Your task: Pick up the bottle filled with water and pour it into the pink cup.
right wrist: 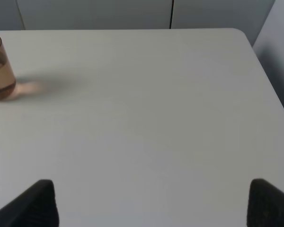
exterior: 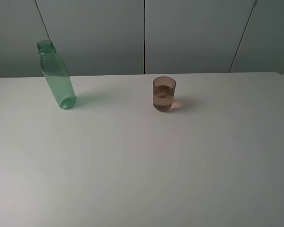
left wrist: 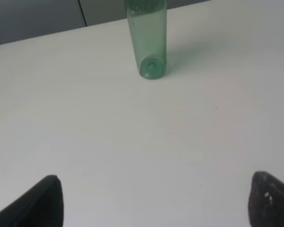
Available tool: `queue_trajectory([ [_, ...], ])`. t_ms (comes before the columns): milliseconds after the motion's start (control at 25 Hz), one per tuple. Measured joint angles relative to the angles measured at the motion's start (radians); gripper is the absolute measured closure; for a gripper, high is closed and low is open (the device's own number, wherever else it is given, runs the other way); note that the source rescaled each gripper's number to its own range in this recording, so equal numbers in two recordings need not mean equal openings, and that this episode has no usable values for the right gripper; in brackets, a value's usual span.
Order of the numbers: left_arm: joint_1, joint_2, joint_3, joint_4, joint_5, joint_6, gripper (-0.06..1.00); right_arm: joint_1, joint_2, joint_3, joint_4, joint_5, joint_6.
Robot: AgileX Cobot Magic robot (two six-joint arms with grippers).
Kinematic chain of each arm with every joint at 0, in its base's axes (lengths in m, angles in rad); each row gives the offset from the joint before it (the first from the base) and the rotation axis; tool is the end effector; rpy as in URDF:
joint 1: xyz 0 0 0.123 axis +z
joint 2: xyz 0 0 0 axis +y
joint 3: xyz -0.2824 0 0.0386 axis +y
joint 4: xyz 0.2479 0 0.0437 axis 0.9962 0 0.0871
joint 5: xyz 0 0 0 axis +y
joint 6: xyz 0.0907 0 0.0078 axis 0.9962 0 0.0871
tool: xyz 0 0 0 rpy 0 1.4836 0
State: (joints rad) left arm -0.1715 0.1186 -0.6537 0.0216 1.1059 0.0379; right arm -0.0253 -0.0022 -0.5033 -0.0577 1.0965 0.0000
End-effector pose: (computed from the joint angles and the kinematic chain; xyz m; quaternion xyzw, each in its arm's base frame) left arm -0.0040 0.0025 0.3163 0.0886 0.8512 -0.0238 0.5168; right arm -0.0073 -0.0045 0.2753 0.0126 0.8606 -0.0352 0.5079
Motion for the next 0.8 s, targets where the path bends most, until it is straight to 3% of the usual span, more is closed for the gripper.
queue_trajectory([
  [160,0.0,-0.112,0.004,0.013,0.0,-0.032,-0.05,0.0,0.0,0.0,0.004,0.0,-0.007],
  [520,0.0,-0.117,0.078,0.002,-0.048,-0.055,-0.05,0.0,0.0,0.0,0.017,0.0,-0.011],
  [800,0.0,-0.119,0.141,0.0,-0.021,-0.053,-0.05,0.0,0.0,0.0,0.017,0.0,-0.011],
])
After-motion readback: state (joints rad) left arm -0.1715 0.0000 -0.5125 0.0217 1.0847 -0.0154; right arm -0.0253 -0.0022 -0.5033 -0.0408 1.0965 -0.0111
